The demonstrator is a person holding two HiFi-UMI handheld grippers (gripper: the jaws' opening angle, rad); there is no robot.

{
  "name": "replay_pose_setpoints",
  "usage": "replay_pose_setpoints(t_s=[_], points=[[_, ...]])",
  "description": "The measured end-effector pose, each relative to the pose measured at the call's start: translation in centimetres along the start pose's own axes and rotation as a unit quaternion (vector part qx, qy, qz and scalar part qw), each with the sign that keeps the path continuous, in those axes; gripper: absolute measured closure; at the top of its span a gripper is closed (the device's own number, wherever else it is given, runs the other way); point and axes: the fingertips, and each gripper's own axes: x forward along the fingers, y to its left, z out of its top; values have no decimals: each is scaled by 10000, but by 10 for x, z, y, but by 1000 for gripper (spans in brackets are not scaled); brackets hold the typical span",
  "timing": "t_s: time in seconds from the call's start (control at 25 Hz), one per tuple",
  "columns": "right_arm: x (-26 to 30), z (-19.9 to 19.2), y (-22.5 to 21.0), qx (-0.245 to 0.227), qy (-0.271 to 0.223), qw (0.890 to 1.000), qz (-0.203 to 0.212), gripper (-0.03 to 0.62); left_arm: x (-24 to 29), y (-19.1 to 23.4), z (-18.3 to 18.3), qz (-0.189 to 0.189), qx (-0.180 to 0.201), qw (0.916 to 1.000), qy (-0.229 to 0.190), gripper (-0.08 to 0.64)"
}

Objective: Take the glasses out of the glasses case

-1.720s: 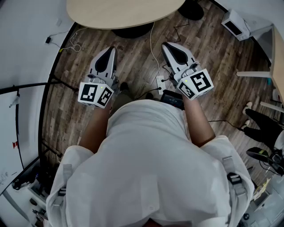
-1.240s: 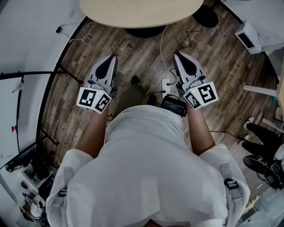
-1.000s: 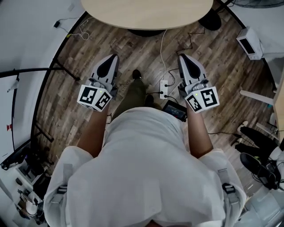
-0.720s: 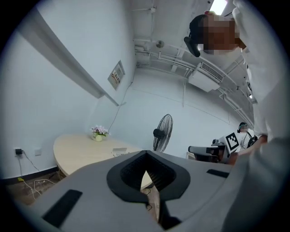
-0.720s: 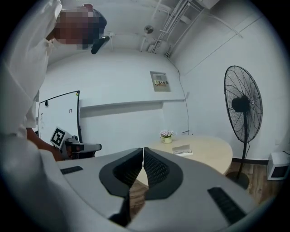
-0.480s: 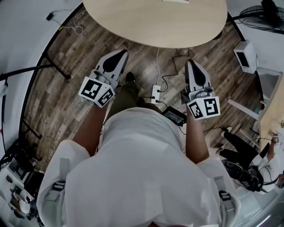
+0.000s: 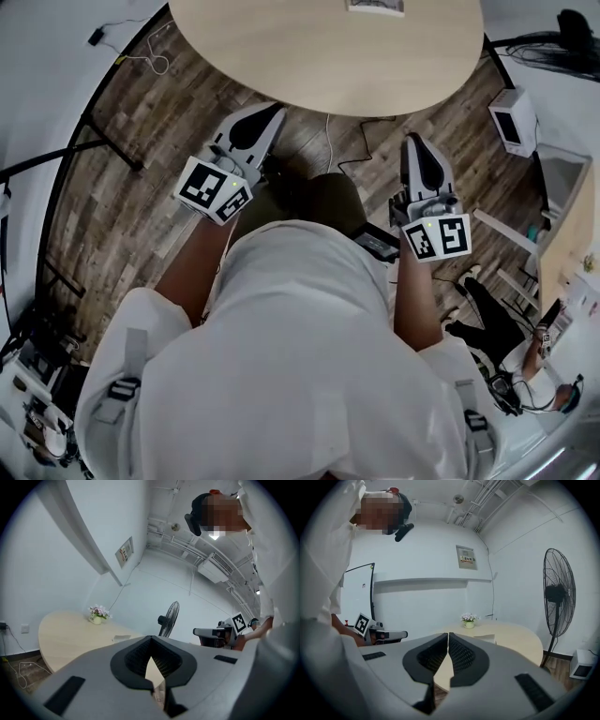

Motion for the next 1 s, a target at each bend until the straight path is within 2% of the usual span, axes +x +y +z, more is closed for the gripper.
replay_pose_setpoints(t_s=[0.24,0.36,0.48,0.68,0.84,1.0], points=[[19,7,-29,66,-60,10000,23,566,35,9,13,86,58,9999,-60,547],[36,10,-48,98,-163,9997,129,566,57,12,26,193,300,9993,-119,548],[65,19,-70,123,-312,9990,282,566,79,23,45,381,629,9971,-204,547],[110,33,-115,120,-458,9974,540,566,127,43,63,792,917,9925,-181,547],[136,39,-155,146,-406,9961,776,566,161,55,70,1174,992,9880,-152,547],[162,46,-181,-98,-310,9930,1136,566,191,68,74,1480,983,9840,-84,548]])
